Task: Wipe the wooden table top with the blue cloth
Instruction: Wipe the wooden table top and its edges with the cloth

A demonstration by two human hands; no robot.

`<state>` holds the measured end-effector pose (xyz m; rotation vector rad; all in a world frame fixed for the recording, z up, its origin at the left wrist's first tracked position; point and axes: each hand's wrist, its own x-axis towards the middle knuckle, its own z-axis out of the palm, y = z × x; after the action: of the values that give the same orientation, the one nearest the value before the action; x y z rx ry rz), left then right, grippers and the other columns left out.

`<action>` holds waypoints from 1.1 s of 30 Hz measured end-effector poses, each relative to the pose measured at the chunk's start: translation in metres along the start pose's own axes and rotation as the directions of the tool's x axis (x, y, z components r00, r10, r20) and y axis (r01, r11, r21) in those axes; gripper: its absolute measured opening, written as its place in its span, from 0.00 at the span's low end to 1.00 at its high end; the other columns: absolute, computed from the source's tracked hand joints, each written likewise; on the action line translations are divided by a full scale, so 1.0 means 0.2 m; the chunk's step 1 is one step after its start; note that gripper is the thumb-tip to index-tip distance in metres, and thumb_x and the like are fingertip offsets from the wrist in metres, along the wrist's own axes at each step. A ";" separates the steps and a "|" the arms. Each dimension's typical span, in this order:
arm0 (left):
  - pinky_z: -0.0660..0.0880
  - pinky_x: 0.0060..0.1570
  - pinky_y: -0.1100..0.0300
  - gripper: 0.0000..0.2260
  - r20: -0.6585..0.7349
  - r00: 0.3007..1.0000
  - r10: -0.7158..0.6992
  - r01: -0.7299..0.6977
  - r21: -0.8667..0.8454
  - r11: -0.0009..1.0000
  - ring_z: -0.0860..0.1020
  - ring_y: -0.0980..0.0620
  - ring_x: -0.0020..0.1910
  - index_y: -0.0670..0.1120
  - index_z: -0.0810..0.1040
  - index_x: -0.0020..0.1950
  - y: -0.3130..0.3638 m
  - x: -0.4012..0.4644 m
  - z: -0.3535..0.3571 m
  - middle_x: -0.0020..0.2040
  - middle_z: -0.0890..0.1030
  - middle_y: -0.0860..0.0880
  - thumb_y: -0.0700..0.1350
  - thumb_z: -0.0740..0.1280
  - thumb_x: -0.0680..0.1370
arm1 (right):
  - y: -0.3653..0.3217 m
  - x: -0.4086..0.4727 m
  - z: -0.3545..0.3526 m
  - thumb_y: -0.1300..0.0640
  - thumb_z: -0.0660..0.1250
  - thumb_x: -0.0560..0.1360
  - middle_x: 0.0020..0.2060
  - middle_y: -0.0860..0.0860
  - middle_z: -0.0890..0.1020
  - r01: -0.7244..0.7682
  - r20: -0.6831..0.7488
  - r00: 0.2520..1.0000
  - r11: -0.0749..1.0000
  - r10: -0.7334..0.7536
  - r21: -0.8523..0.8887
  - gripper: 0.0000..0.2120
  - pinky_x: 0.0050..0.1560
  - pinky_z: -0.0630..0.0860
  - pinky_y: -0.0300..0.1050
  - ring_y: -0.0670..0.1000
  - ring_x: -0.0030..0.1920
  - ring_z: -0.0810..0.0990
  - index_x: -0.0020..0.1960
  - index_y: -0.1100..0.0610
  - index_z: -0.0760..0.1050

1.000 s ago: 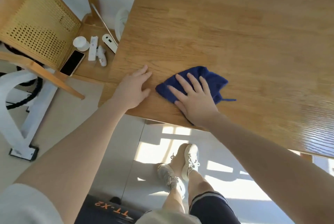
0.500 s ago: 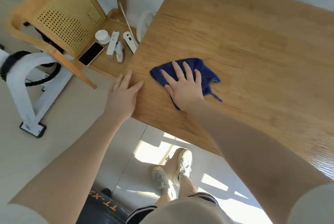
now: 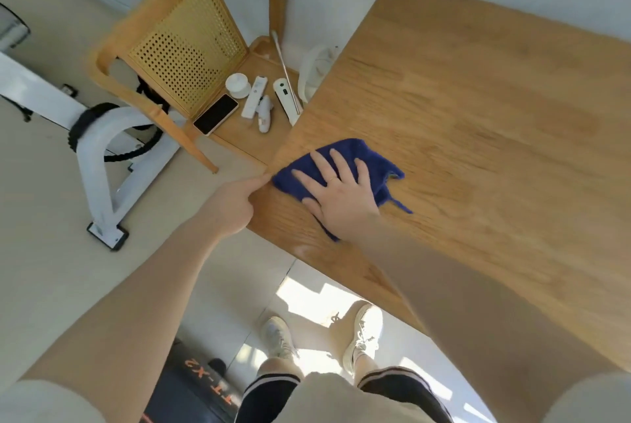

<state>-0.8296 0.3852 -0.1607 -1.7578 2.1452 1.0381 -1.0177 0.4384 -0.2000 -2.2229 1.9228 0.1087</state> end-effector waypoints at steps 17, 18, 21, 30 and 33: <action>0.67 0.59 0.63 0.25 0.391 0.886 0.251 0.001 -0.542 0.840 0.73 0.61 0.61 0.56 0.62 0.70 -0.25 0.15 -0.20 0.61 0.75 0.58 0.32 0.53 0.79 | -0.39 0.13 0.08 0.42 0.50 0.78 0.73 0.53 0.63 -0.378 -0.110 0.919 0.925 0.380 0.040 0.22 0.68 0.54 0.65 0.61 0.72 0.59 0.71 0.42 0.61; 0.66 0.61 0.60 0.24 0.388 0.890 0.238 0.018 -0.553 0.833 0.71 0.56 0.64 0.52 0.61 0.73 -0.26 0.15 -0.20 0.65 0.73 0.54 0.33 0.54 0.79 | -0.46 0.09 0.11 0.43 0.50 0.77 0.72 0.53 0.65 -0.384 -0.126 0.914 0.923 0.385 0.033 0.22 0.67 0.57 0.65 0.61 0.71 0.61 0.70 0.43 0.63; 0.67 0.58 0.62 0.25 0.424 0.864 0.270 -0.003 -0.533 0.846 0.68 0.54 0.66 0.48 0.61 0.74 -0.27 0.17 -0.23 0.67 0.71 0.53 0.32 0.53 0.78 | -0.65 -0.06 0.16 0.43 0.51 0.75 0.69 0.53 0.70 -0.353 -0.134 0.926 0.935 0.353 0.020 0.21 0.61 0.66 0.63 0.61 0.67 0.68 0.67 0.43 0.66; 0.68 0.59 0.59 0.25 0.410 0.846 0.341 -0.039 -0.590 0.806 0.72 0.51 0.60 0.50 0.61 0.72 -0.23 0.27 -0.24 0.59 0.74 0.49 0.31 0.53 0.77 | -0.47 0.21 0.03 0.40 0.43 0.76 0.73 0.50 0.63 -0.392 -0.028 0.918 0.917 0.394 0.073 0.25 0.67 0.55 0.63 0.59 0.72 0.59 0.68 0.42 0.66; 0.72 0.55 0.57 0.23 0.415 0.849 0.327 0.008 -0.629 0.778 0.74 0.49 0.58 0.49 0.63 0.72 -0.21 0.30 -0.22 0.59 0.76 0.47 0.35 0.54 0.78 | -0.57 0.13 0.08 0.40 0.46 0.76 0.71 0.52 0.66 -0.357 -0.078 0.930 0.934 0.358 0.035 0.22 0.66 0.58 0.64 0.60 0.70 0.63 0.65 0.43 0.68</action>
<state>-0.7953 0.3086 -0.1775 -1.2510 1.7380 2.1648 -0.9013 0.4320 -0.2079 -1.8658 2.3448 0.0504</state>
